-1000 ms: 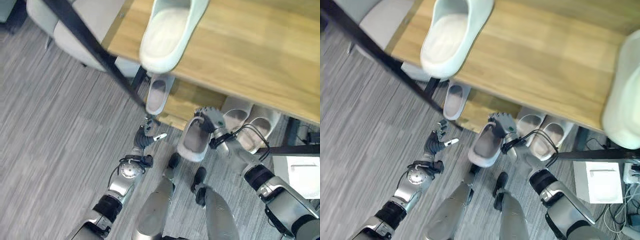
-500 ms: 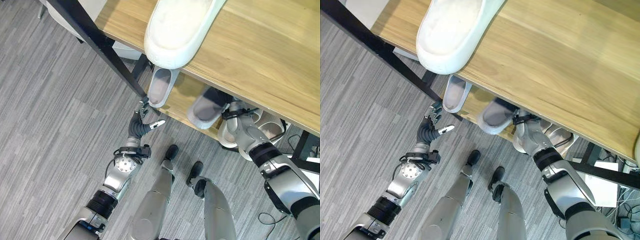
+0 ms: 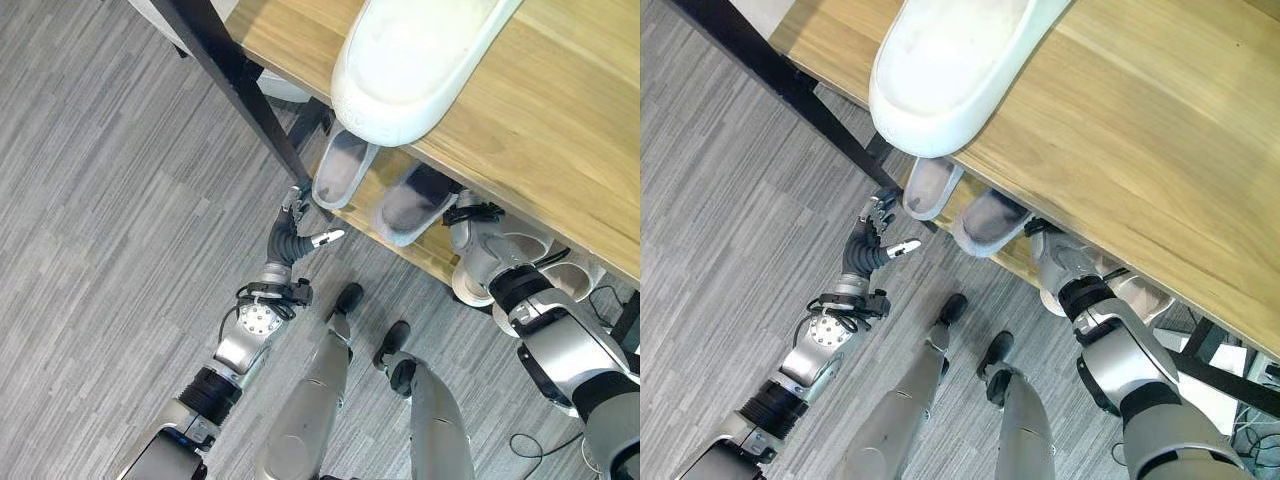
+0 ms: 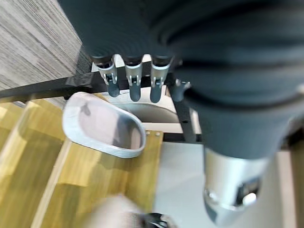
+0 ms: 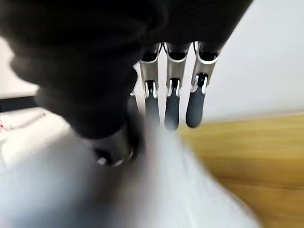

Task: Arrange the slippers neatly on the shoe rack.

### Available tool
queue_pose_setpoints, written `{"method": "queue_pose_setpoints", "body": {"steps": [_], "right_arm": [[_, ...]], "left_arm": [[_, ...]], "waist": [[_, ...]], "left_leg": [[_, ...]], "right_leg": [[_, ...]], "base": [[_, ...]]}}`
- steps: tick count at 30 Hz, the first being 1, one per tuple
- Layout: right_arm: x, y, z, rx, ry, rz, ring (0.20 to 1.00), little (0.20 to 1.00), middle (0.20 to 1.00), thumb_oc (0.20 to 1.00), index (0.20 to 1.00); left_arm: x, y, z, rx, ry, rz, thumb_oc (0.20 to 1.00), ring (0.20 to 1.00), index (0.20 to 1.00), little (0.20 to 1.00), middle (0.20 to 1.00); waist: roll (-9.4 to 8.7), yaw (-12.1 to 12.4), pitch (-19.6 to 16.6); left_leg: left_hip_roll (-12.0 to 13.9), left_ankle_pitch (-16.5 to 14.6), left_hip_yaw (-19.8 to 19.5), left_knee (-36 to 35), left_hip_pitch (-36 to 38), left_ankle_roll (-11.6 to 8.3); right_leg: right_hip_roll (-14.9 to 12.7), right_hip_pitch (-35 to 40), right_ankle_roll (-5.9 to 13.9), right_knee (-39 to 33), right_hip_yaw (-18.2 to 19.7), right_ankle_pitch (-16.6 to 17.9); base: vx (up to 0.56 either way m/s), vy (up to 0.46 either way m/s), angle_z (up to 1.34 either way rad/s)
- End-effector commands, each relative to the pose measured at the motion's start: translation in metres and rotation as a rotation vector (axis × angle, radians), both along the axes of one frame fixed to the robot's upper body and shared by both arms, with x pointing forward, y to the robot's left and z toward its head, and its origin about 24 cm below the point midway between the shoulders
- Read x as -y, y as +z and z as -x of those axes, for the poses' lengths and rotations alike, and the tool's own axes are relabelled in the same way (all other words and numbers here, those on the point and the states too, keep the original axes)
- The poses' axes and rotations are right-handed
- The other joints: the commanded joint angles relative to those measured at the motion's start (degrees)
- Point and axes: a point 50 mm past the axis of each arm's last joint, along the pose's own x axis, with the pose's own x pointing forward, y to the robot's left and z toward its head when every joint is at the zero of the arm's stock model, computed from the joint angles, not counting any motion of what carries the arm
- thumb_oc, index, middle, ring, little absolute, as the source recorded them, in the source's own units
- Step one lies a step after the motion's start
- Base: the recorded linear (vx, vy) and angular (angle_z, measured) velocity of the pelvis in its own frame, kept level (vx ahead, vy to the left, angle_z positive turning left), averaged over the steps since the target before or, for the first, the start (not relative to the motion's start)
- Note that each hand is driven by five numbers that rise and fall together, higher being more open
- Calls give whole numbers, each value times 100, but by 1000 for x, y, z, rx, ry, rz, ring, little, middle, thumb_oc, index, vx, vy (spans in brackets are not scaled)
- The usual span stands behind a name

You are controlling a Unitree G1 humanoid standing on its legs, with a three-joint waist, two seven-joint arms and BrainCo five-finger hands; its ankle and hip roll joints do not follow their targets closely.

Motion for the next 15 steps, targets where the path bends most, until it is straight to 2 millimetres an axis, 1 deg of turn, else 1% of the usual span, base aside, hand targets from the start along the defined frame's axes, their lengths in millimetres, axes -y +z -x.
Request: {"method": "queue_pose_setpoints", "body": {"steps": [1,2,6,8,9,12,14,15], "right_arm": [[-14,5,1,47,33,29,1000,1000,1000,1000,1000],[-18,4,1,45,45,21,1000,1000,1000,1000,1000],[-23,-4,3,34,53,-20,1000,1000,1000,1000,1000],[-27,-12,5,22,65,-90,1000,1000,1000,1000,1000],[-27,-12,5,21,65,-90,1000,1000,1000,1000,1000],[-36,-22,11,13,106,-257,1000,1000,1000,1000,1000],[-38,-29,14,7,122,-342,1000,1000,1000,1000,1000],[-38,-29,15,6,122,-343,1000,1000,1000,1000,1000]], "left_arm": [[11,16,8,126,-49,-3,1000,1000,1000,1000,1000],[12,16,7,126,-49,-4,1000,1000,1000,1000,1000],[14,18,6,133,-43,-2,1000,1000,1000,1000,1000],[14,19,6,138,-38,1,1000,1000,1000,1000,1000],[14,19,6,137,-38,0,1000,1000,1000,1000,1000],[14,18,5,126,-24,11,1000,1000,1000,1000,1000],[14,16,5,118,-16,13,1000,1000,1000,1000,1000],[14,16,5,117,-16,13,1000,1000,1000,1000,1000]], "waist": [[-53,59,-341],[-62,47,-339],[-73,18,-346],[-57,-15,-344],[-61,-13,-347],[-44,-86,-354],[-39,-117,-351],[-42,-112,-355]], "left_leg": [[9,-616,311,63,81,298],[10,-623,320,55,93,302],[10,-633,337,26,128,313],[11,-637,352,9,146,325],[11,-637,354,8,148,325],[23,-647,385,-25,182,341],[40,-650,405,-47,221,347],[41,-650,406,-51,226,347]], "right_leg": [[8,316,380,-473,309,42],[10,328,378,-482,310,43],[20,340,371,-518,328,59],[37,337,362,-535,355,67],[37,338,362,-536,357,67],[63,345,348,-555,392,86],[66,365,339,-572,409,90],[67,369,339,-575,410,91]], "base": [[0,0,0],[0,0,0],[0,0,0],[0,0,0],[-8,36,-1],[3,19,-3],[6,18,-5],[3,7,-9]]}}
